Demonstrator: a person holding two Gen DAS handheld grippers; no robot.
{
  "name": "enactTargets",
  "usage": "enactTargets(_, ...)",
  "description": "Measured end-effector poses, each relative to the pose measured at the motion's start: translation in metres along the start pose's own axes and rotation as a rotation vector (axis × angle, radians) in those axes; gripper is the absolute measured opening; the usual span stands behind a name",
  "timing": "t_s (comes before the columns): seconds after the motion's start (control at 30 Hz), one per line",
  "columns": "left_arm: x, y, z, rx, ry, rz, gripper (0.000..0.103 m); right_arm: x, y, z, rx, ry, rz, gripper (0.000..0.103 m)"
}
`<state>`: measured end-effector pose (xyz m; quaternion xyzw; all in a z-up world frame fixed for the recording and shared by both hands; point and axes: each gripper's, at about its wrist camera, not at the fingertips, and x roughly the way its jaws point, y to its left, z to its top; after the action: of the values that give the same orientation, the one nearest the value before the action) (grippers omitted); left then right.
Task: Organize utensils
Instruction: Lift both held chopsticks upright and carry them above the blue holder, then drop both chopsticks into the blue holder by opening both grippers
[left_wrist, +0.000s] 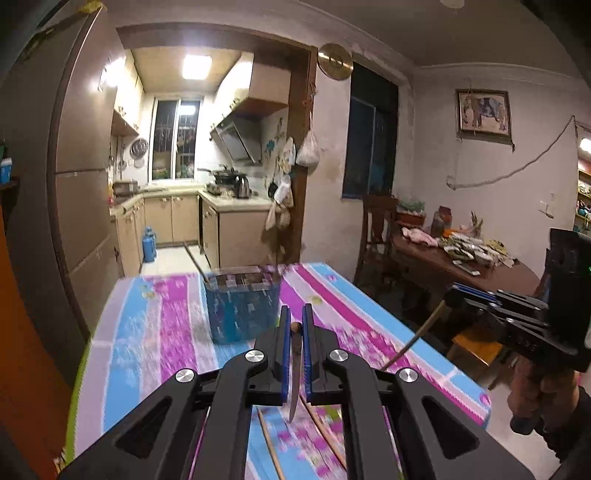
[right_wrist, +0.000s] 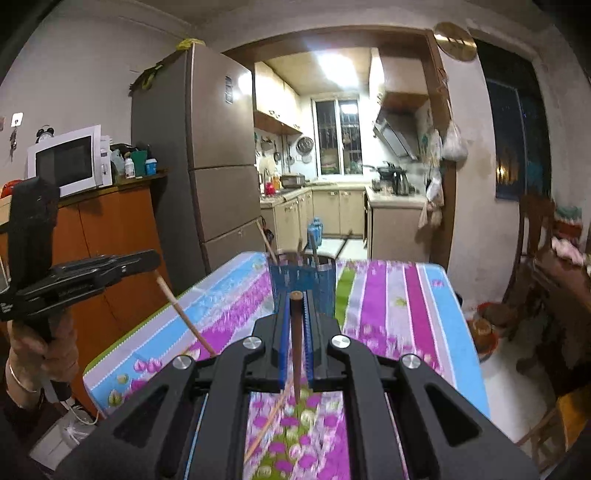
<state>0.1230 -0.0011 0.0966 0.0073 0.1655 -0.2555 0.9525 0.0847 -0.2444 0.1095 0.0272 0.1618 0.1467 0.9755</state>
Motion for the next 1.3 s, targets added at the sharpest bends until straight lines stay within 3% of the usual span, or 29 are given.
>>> enactTargets(0.4,0.062,0.039,0.123,0.073,-0.128,0.117,0.007,0.058,-0.016,0.126,-0.063,-0.108,-0.055,0.006)
enactTargets(0.63,0.113,0.066,0.163,0.060,-0.168,0.135,0.007,0.123,-0.041,0.160,-0.034,-0.116,-0.075,0.006)
enactTargets(0.87,0.180,0.083,0.154,0.056,-0.119,0.136,0.007,0.192,-0.056,0.143,0.031,-0.048,-0.028,0.006)
enactTargets(1.2,0.246,0.103,0.095,0.032,0.011,0.129,0.007,0.262,-0.056,0.085,0.060,0.097,-0.016,0.006)
enactTargets(1.27,0.253,0.109,0.089,0.017,0.025,0.147,0.007,0.268,-0.052,0.080,0.044,0.120,-0.021,0.010)
enactTargets(1.3,0.255,0.112,0.086,0.008,0.033,0.158,0.008,0.265,-0.050,0.079,0.030,0.112,-0.045,0.024)
